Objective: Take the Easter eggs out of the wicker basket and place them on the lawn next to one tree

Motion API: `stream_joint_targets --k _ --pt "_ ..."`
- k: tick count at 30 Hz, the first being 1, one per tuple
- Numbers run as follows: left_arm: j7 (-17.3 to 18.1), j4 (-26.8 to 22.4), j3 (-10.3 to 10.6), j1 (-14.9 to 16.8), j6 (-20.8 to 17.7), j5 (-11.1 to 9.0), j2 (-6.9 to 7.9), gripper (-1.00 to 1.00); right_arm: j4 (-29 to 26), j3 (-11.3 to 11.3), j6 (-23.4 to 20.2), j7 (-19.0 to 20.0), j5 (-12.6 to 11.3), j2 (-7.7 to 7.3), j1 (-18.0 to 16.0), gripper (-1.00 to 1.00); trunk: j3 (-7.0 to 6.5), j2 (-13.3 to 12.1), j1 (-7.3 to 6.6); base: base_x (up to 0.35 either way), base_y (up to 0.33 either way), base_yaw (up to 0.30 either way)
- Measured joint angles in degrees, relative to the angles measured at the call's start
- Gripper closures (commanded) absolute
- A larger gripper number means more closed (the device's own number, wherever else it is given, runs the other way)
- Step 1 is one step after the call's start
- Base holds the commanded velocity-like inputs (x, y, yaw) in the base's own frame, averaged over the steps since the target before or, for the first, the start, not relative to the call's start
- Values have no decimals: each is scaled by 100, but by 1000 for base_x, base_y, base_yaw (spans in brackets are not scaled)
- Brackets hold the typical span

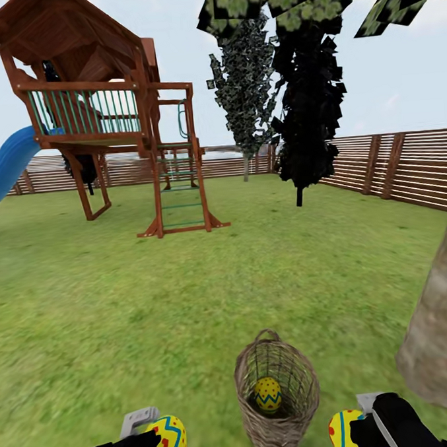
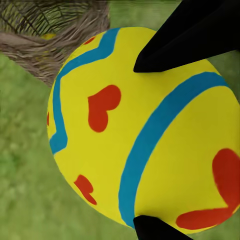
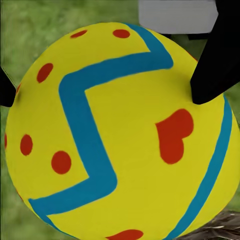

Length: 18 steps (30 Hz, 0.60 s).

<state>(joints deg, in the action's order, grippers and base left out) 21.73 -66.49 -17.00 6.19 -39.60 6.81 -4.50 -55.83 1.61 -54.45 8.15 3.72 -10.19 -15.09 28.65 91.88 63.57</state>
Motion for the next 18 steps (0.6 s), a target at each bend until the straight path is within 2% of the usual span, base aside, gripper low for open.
stream_joint_targets --k 4,8,18 --pt "23 -38 -41 0 -43 -9 36 100 -9 7 3 0 -2 -21 0 100 -72 -160 -88 0 -303 0" --pt "37 -66 -97 0 -102 -16 174 100 -10 7 4 1 -4 -40 0 100 -144 -321 -176 -16 -182 0" --pt "38 -83 -108 0 -170 -22 180 100 -9 6 7 0 -7 -44 0 100 -323 -722 -392 -317 -6 0"
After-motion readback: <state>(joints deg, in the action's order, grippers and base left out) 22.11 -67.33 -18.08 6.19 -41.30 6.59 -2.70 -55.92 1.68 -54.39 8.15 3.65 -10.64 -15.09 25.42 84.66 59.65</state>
